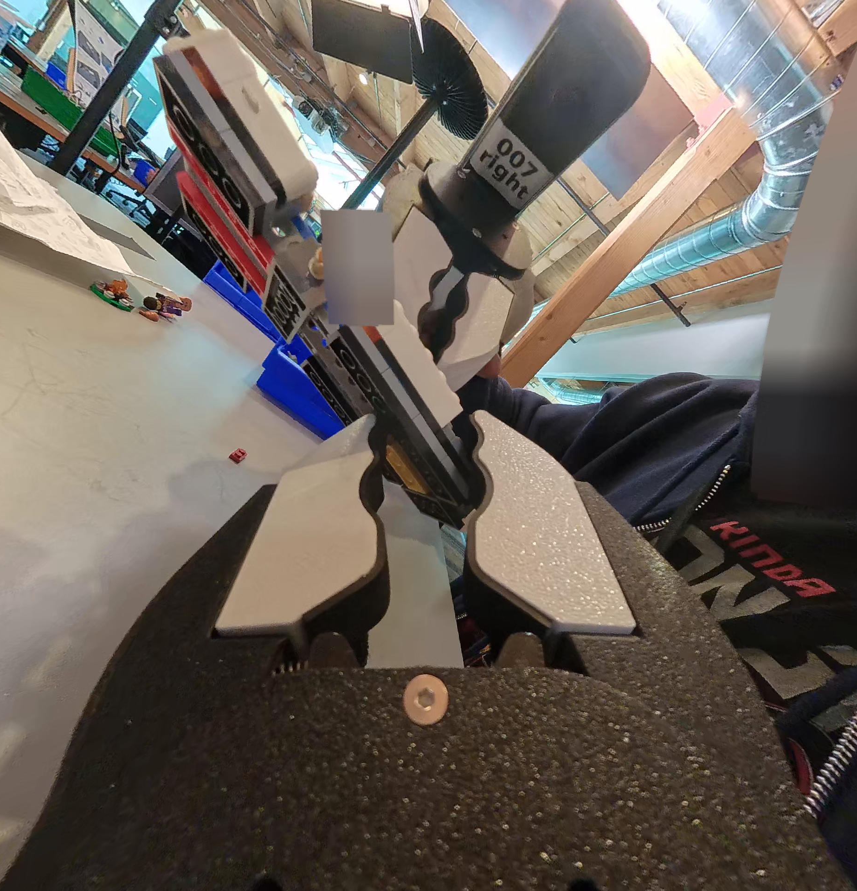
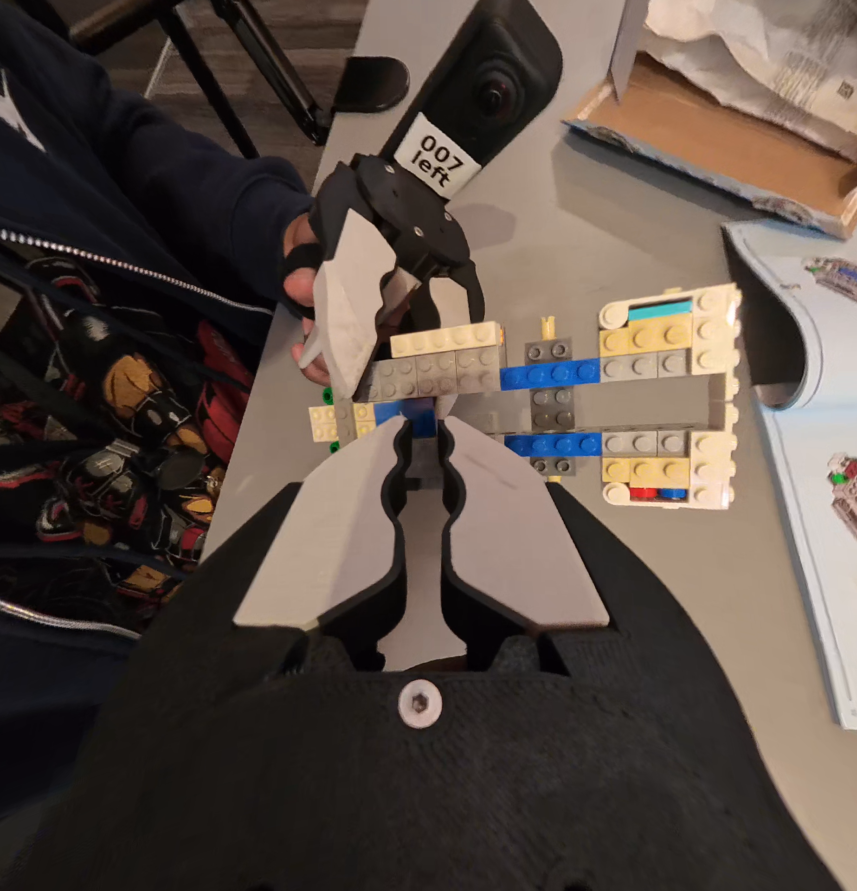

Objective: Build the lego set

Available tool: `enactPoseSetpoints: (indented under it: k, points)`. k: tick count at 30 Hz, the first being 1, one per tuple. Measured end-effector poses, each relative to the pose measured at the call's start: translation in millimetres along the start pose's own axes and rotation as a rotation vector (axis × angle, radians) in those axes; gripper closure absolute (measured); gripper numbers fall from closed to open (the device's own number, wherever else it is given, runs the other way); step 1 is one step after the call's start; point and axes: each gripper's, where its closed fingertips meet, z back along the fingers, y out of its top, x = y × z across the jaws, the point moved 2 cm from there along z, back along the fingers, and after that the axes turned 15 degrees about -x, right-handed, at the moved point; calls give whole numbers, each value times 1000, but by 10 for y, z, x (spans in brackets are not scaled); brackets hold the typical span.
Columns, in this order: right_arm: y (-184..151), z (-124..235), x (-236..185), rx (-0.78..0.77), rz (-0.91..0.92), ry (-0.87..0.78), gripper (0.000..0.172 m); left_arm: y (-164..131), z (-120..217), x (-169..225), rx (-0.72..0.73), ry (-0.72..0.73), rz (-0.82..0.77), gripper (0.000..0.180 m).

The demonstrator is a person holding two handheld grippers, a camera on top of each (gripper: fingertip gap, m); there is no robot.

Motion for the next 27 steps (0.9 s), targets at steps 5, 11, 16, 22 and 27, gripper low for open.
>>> enactPoseSetpoints:
  k: [5,11,16,22,27]
  points:
    - [1,-43,-37,-34,-6,-8,154,21,20,-14,17,-2,14,149]
    - [23,-58,-66,-29,28,-68,160,42,44,-8,39,-14,18,150]
    - [34,-77,-136,-24,94,-130,160,85,88,-24,73,-6,22,150]
    - [39,-121,-235,-23,132,-113,162,102,95,10,83,-3,-15,151]
    - [49,-159,-267,-37,157,-125,161,93,96,16,74,12,-43,152]
